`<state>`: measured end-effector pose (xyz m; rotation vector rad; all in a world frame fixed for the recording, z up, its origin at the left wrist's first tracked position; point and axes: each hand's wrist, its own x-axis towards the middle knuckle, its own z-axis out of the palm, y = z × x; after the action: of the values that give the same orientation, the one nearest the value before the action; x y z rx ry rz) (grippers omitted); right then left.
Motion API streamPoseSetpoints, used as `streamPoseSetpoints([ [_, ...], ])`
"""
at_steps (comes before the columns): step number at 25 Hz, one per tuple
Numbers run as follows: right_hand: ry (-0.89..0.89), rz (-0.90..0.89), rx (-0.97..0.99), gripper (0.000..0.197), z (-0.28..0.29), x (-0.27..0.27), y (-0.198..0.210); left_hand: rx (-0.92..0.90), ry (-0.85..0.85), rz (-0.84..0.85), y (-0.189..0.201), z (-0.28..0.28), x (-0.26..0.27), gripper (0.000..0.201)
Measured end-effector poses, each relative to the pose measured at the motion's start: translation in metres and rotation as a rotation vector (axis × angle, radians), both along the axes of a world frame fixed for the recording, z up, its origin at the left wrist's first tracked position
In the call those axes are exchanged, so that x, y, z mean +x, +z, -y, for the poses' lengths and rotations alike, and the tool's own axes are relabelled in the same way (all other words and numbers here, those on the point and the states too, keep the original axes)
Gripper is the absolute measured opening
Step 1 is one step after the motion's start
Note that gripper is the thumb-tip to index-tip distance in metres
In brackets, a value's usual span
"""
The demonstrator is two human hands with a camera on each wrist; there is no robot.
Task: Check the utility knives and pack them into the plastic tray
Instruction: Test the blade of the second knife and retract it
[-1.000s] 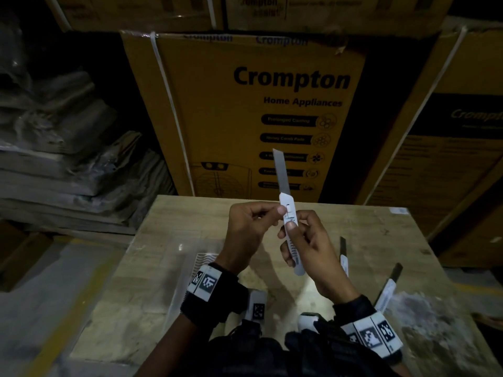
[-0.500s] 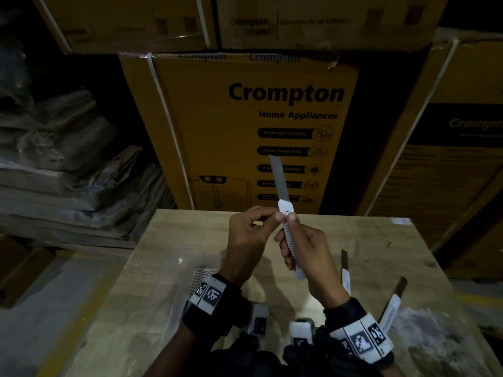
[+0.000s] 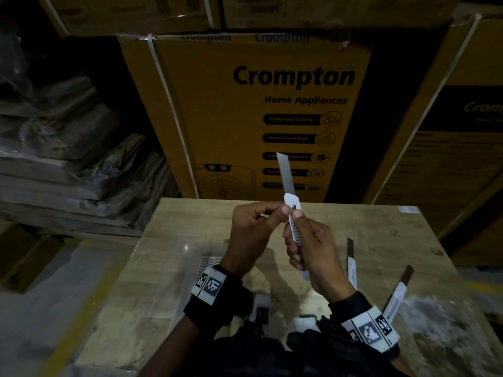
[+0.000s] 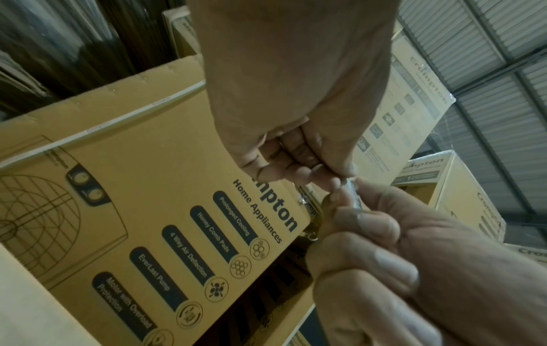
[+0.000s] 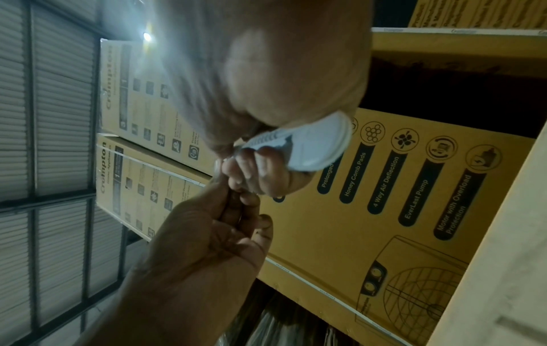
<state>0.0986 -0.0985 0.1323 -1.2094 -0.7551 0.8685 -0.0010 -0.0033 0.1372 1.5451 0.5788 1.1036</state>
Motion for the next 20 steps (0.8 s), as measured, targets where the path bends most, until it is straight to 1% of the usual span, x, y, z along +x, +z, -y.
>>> streamPoseSetpoints([
  [4,0.042,-0.032,-0.011,0.049,0.002,-0.006,-0.002,-0.010,0.003,-0.016,-0.001,0.001,-0.006,0.006],
  [7,0.054,-0.043,-0.038,0.050,0.003,-0.009,-0.003,0.026,0.028,-0.028,-0.002,0.002,-0.010,0.007],
  [12,0.068,-0.001,-0.053,0.046,-0.001,-0.014,0.005,0.075,0.021,-0.022,0.001,-0.001,-0.020,0.008],
  [15,0.061,0.022,-0.063,0.044,-0.003,-0.015,0.006,0.055,0.004,-0.024,0.001,-0.003,-0.023,0.008],
  [20,0.048,0.010,-0.051,0.042,-0.006,-0.018,0.004,0.004,0.018,-0.011,0.002,-0.005,-0.020,0.010],
])
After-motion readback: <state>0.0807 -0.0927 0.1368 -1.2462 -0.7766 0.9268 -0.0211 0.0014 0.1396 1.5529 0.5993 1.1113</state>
